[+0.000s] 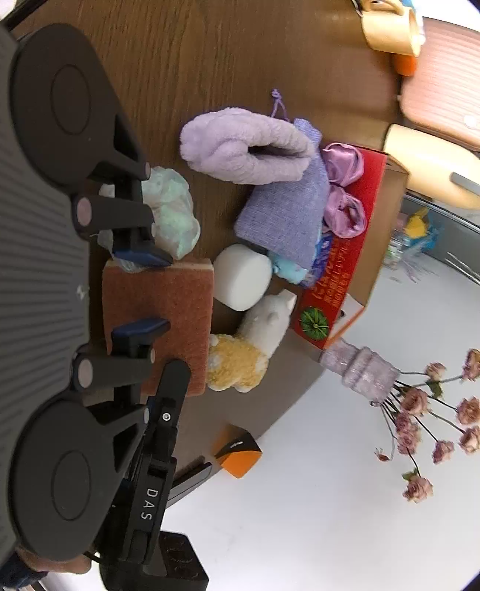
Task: Organize soft objects
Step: 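Grasp the brown scouring sponge with the right gripper, then carry the sponge into the cardboard box and open the right gripper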
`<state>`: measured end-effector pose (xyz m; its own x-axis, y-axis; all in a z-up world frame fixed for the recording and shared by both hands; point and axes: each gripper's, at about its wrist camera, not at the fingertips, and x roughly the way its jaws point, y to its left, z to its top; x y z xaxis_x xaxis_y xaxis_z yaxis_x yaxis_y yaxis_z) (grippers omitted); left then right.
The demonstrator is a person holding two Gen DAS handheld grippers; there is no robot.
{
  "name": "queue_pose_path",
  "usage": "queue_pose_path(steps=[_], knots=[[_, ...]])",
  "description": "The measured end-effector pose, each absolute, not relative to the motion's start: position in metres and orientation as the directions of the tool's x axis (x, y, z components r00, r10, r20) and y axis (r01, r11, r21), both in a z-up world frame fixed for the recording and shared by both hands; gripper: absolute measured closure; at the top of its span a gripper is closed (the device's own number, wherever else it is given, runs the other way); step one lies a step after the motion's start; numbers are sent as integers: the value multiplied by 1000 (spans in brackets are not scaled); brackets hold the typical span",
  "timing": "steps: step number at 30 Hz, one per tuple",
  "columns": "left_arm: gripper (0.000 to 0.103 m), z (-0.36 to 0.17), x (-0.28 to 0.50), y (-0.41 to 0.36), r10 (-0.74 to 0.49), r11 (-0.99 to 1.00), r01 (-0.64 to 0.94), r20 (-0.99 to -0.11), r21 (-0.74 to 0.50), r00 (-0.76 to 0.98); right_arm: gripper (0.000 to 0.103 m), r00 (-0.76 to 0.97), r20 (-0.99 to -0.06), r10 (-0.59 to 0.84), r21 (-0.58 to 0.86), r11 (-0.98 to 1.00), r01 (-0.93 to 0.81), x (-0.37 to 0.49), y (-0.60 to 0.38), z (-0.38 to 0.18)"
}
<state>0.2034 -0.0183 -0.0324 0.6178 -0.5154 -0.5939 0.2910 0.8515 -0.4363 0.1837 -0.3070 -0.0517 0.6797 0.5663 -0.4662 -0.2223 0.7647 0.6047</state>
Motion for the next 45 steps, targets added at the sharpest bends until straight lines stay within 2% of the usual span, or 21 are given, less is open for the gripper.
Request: queue_pose_path(steps=[1, 3, 4, 5, 9, 10, 13, 16, 19, 22, 23, 26, 31, 33, 38, 42, 43, 44, 45], knots=[[72, -34, 201, -17, -514, 853, 298, -583, -430, 629, 63, 697, -471, 540, 590, 780, -206, 180, -306, -52], [65, -37, 200, -17, -513, 853, 306, -572, -423, 639, 63, 712, -493, 500, 555, 811, -186, 176, -305, -52], [52, -36, 198, -19, -511, 854, 311, -566, -416, 647, 63, 721, -493, 487, 543, 820, -183, 175, -305, -51], [45, -36, 194, -20, -512, 854, 321, -551, -410, 659, 61, 731, -487, 479, 539, 823, -180, 172, -306, -51], [35, -42, 183, -28, -520, 851, 379, -492, -362, 698, 58, 753, -470, 460, 553, 819, -155, 160, -316, -57], [30, -42, 184, -31, -524, 851, 402, -489, -338, 697, 58, 755, -478, 449, 556, 820, -136, 160, -316, -61], [27, -37, 182, -29, -549, 836, 466, -438, -290, 712, 58, 774, -475, 420, 551, 827, -111, 157, -318, -66], [19, -19, 174, -19, -558, 830, 488, -388, -271, 733, 58, 789, -453, 415, 528, 838, -138, 151, -315, -62], [22, -7, 154, -10, -579, 815, 523, -335, -249, 744, 58, 799, -448, 402, 478, 862, -165, 145, -309, -54], [38, -8, 142, -5, -472, 882, 419, -404, -215, 784, 58, 799, -453, 395, 435, 881, -188, 142, -302, -49], [40, -11, 138, -1, -452, 892, 397, -423, -216, 786, 58, 795, -459, 396, 426, 884, -195, 143, -300, -49], [44, -29, 141, 10, -494, 869, 384, -501, -312, 711, 58, 780, -478, 405, 423, 884, -199, 151, -295, -54], [40, -50, 171, 7, -501, 862, 348, -524, -368, 688, 59, 764, -512, 393, 420, 890, -176, 162, -292, -62], [39, -56, 184, 6, -547, 833, 374, -505, -408, 668, 60, 765, -511, 392, 422, 890, -174, 164, -292, -62], [38, -64, 209, 4, -547, 830, 365, -483, -422, 684, 62, 767, -514, 384, 421, 892, -164, 169, -289, -61], [39, -68, 216, 6, -631, 771, 416, -485, -482, 606, 66, 768, -514, 382, 418, 893, -164, 170, -288, -60], [44, -68, 213, 5, -647, 757, 429, -479, -492, 594, 67, 768, -513, 384, 419, 893, -166, 169, -288, -60], [55, -68, 211, 4, -664, 743, 439, -472, -505, 581, 68, 767, -512, 386, 421, 891, -167, 169, -288, -60], [62, -67, 208, 3, -679, 729, 443, -463, -522, 570, 68, 768, -512, 384, 421, 892, -165, 168, -287, -59]])
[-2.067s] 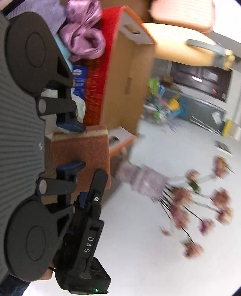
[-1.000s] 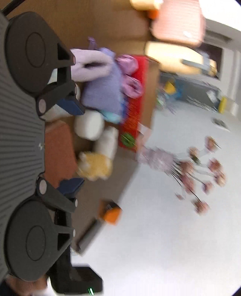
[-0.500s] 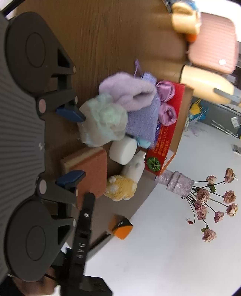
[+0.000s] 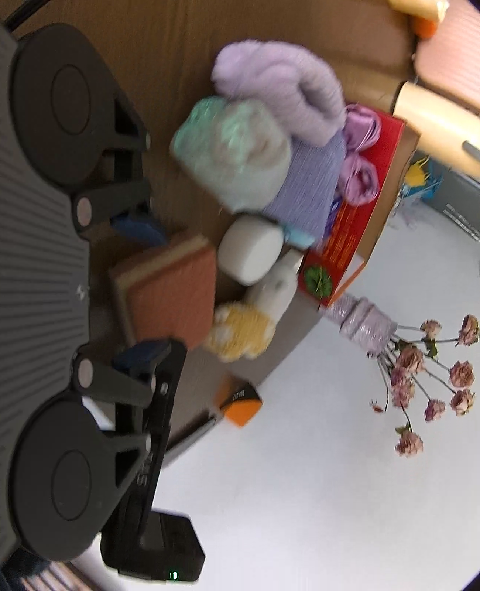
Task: Organize soft objects
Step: 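Carry the sponge into the cardboard box and open the right gripper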
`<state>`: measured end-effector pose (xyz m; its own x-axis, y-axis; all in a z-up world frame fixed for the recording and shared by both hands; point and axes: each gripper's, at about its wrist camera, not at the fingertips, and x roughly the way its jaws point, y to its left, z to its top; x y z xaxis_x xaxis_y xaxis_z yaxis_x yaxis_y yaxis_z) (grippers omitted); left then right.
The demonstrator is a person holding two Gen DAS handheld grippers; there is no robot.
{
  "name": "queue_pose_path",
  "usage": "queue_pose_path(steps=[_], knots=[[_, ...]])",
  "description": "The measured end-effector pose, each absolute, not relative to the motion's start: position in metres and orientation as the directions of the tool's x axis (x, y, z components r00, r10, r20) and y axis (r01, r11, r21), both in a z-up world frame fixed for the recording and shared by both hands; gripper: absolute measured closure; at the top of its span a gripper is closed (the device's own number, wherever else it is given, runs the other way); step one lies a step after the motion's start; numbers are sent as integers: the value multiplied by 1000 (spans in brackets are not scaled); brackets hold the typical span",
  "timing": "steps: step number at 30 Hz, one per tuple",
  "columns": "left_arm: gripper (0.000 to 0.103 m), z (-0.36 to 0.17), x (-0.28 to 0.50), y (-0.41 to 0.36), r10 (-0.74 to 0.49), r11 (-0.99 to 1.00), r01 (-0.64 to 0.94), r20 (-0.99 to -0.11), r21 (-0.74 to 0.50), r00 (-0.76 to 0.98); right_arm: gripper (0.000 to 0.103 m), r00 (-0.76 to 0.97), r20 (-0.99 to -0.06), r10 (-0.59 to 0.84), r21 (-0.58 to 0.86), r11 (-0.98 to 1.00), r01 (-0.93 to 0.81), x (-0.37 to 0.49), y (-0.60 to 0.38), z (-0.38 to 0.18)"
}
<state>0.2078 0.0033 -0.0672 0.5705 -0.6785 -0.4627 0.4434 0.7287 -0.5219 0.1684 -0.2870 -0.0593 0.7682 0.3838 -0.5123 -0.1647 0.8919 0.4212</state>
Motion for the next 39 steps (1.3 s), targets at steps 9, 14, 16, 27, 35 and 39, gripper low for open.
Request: queue_pose_path(steps=[9, 14, 16, 27, 35, 39], knots=[[77, -64, 199, 0, -670, 731, 396, -472, -556, 574, 73, 785, -499, 368, 398, 901, -170, 157, -284, -47], [77, -36, 200, 2, -665, 730, 409, -431, -547, 610, 73, 815, -432, 385, 376, 899, -225, 174, -284, -9], [77, -13, 225, 4, -666, 726, 409, -416, -553, 620, 73, 823, -403, 401, 373, 893, -253, 208, -282, 15], [77, 65, 532, 26, -546, 824, 294, -538, -485, 642, 73, 719, -522, 459, 421, 871, -251, 544, -245, 59], [75, 5, 667, 19, -367, 929, 188, -721, -319, 588, 75, 551, -698, 457, 456, 877, -150, 682, -209, -12], [67, 3, 675, 11, -285, 958, 212, -746, -194, 602, 74, 510, -722, 468, 447, 878, -173, 694, -194, -21]])
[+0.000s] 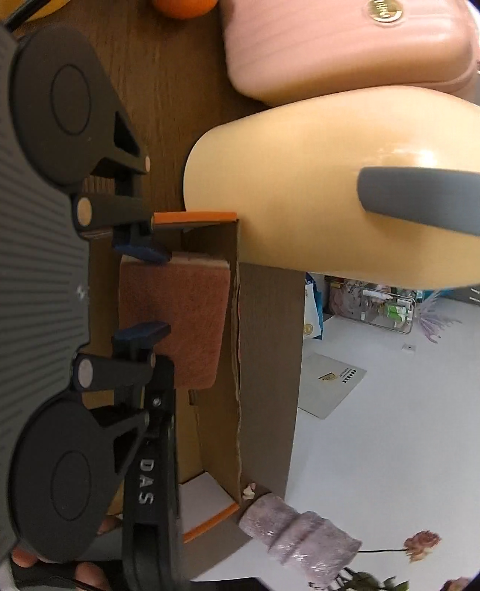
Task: Organize soft objects
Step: 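Carry the sponge into the cardboard box and open the right gripper, then move both grippers back over the soft items on the table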
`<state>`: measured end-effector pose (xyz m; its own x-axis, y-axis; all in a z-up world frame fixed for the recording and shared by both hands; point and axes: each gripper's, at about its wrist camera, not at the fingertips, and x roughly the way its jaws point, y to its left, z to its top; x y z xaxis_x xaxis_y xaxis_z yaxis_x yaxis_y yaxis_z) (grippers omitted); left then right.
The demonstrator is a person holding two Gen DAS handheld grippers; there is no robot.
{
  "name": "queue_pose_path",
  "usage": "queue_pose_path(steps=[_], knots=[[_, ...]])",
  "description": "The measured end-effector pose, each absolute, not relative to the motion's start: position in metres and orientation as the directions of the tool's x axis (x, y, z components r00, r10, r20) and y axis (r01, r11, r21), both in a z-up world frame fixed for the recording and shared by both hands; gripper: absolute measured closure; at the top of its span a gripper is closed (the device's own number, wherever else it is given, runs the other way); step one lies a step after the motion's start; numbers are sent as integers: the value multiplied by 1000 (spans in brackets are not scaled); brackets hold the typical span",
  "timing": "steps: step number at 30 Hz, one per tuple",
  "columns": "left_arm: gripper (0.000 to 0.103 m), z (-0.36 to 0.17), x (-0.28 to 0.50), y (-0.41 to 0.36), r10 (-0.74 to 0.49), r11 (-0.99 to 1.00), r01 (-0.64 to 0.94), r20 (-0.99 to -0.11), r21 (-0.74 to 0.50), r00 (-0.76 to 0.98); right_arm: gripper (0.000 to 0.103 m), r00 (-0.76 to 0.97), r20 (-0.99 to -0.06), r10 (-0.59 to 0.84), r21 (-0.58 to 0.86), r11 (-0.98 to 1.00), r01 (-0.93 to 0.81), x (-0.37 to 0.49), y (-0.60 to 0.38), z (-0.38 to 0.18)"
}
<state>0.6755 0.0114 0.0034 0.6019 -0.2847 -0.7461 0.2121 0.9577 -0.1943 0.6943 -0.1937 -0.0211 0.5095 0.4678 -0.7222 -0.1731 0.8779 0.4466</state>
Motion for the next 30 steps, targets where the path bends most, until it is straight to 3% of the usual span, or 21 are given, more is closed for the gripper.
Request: queue_pose_path(steps=[5, 12, 15, 17, 21, 24, 25, 30], knots=[[67, 13, 661, 9, -293, 954, 239, -731, -181, 617, 74, 540, -713, 447, 421, 889, -180, 687, -191, -7], [59, 81, 607, 20, -287, 956, 248, -676, -157, 678, 73, 649, -651, 394, 354, 914, -199, 620, -228, 85], [57, 116, 574, 25, -261, 964, 229, -644, -135, 719, 61, 695, -618, 368, 323, 924, -203, 573, -255, 129], [49, 137, 546, 32, -253, 967, 223, -619, -127, 744, 57, 724, -599, 342, 284, 936, -206, 541, -274, 151], [46, 170, 485, 45, -227, 973, 211, -566, -95, 792, 50, 790, -560, 251, 204, 965, -162, 472, -319, 180], [30, 183, 446, 52, -208, 977, 196, -546, -80, 812, 49, 806, -548, 224, 212, 969, -126, 437, -343, 184], [19, 186, 433, 52, -205, 978, 193, -531, -79, 822, 49, 817, -532, 220, 218, 969, -119, 423, -348, 184], [16, 174, 340, 55, -139, 990, 142, -315, -12, 939, 36, 899, -376, 225, 191, 968, -163, 321, -356, 155]])
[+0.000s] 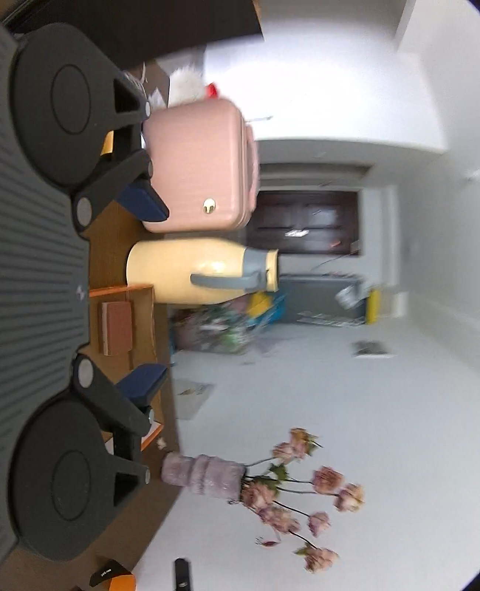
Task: Organize soft objects
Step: 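Move both grippers back over the soft items on the table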
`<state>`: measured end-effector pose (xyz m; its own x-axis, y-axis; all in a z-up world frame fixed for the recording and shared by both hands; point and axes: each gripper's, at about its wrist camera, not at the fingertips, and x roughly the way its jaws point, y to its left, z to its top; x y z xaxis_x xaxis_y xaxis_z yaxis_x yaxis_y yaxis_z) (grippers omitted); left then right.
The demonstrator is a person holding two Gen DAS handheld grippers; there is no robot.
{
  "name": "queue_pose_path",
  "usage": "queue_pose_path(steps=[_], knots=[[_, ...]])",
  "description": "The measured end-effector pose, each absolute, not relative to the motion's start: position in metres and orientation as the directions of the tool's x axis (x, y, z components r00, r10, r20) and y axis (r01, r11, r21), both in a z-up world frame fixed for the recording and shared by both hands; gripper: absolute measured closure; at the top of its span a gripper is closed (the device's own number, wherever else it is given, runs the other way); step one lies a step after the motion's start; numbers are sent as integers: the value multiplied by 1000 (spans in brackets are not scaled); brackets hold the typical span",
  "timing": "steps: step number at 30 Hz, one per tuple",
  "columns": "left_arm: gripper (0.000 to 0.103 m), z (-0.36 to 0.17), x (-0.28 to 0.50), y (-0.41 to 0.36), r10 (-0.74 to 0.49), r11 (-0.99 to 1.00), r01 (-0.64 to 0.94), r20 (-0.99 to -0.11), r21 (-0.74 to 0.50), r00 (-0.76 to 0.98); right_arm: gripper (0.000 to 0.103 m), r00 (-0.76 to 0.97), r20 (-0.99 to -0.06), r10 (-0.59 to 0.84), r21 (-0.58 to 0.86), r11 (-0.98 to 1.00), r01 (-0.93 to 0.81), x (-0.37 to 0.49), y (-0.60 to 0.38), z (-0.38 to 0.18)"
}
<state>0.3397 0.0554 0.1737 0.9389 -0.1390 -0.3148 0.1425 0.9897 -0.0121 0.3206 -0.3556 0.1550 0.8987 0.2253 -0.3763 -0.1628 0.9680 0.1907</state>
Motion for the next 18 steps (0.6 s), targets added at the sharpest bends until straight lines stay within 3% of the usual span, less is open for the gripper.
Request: queue_pose_path(steps=[3, 8, 18], knots=[[13, 142, 272, 56, -121, 993, 116, -217, -37, 969, 31, 918, -316, 239, 148, 968, -201, 260, -344, 125], [9, 88, 177, 42, -152, 988, 146, -168, -51, 974, 29, 918, -290, 271, 119, 962, -246, 175, -319, 61], [8, -1, 79, 20, -207, 978, 190, -334, -81, 919, 25, 887, -389, 250, 168, 966, -198, 69, -294, -32]])
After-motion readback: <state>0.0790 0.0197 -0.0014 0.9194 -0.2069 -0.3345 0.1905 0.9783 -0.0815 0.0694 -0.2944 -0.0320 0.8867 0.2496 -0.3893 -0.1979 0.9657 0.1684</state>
